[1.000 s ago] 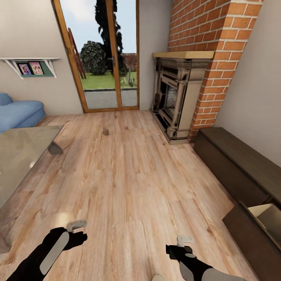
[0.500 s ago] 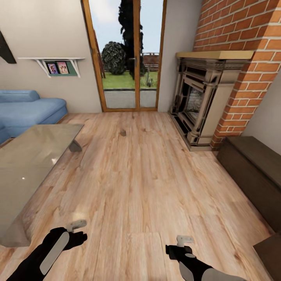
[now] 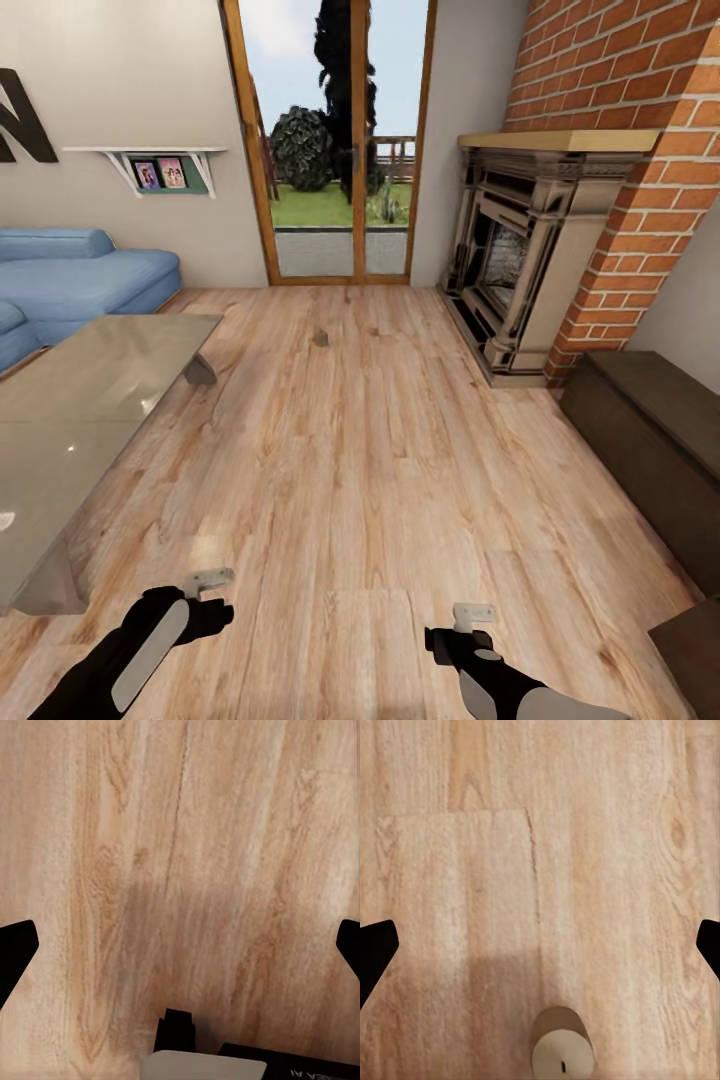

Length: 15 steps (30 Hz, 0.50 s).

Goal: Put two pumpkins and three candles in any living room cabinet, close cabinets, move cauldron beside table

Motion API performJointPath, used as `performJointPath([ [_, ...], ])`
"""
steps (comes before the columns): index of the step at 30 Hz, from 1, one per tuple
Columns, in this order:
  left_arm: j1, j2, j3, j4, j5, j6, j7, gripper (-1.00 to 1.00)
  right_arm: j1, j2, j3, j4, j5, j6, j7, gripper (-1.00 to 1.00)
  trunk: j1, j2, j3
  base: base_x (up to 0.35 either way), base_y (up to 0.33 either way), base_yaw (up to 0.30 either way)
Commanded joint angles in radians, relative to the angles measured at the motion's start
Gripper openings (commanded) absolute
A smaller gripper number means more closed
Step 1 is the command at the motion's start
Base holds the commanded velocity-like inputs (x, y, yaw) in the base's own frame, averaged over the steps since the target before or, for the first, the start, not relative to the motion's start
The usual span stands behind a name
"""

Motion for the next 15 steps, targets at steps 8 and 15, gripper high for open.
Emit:
performJointPath([
  [8,-0.001,0.0,-0.005,-0.004,0.012,0.001,0.011,1.0,-0.001,0.0,0.009,0.001,-0.009,-0.003,-0.003,1.0,0.0,0.0,-0.001,-0.003,-0.002,0.0],
  [15,-0.001,-0.041,-0.005,-0.007,0.012,0.001,0.016,1.0,-0.001,-0.001,0.006,0.001,-0.018,-0.002,-0.007,1.0,0.0,0.0,-0.001,0.0,0.0,0.0],
])
